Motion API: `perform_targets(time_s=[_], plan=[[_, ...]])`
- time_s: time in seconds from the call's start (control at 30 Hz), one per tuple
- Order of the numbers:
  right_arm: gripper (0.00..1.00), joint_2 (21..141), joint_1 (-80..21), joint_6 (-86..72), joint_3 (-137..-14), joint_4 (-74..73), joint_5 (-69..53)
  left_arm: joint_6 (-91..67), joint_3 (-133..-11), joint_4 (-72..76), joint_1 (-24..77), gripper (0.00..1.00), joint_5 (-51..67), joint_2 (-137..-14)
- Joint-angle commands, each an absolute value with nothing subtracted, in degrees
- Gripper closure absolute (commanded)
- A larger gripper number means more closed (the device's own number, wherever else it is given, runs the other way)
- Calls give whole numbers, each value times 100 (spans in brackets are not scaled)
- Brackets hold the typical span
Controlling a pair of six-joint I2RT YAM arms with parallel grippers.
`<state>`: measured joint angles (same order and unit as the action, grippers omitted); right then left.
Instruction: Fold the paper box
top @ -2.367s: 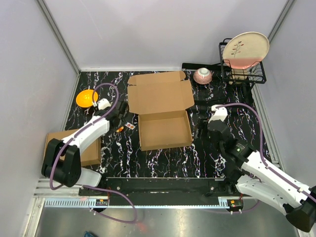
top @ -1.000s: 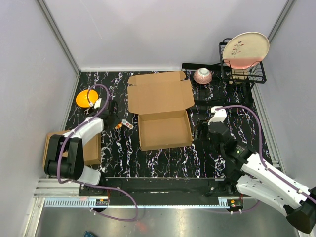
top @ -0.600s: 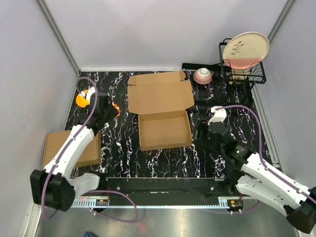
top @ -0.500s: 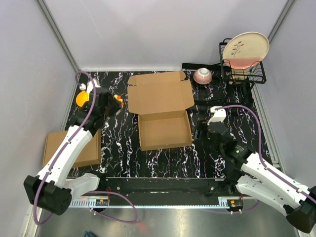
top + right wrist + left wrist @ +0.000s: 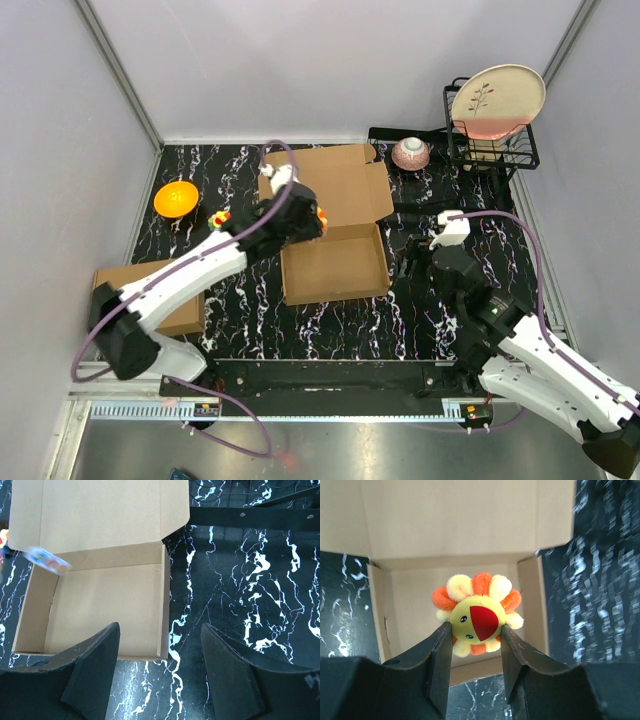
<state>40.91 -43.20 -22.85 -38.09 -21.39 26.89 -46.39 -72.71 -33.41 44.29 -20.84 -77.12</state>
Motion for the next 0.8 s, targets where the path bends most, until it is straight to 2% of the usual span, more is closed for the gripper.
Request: perform_targets(time_s=[0.0, 0.17, 0.43, 0.67, 0.77], plan=[[28, 3990, -4359, -2206, -4034, -2303, 2944, -4843, -7137, -3103, 4720, 76, -2022, -8269], [28, 4060, -4368, -2259, -3999, -2329, 2900, -4746, -7294, -3006, 4790, 73, -1855, -8850], [28, 4104, -4359, -2320, -3981, -2294, 2892, -4518, -7813, -3392, 4808, 54, -1854, -9606], [28, 4218, -4368, -2320, -3990, -2285, 2874, -4281, -7884, -3691, 4720, 39, -2276, -9238], [28, 4367, -4368, -2303, -4025, -2233, 2883, -4219, -7831, -3858, 4632, 39, -2442, -8869]])
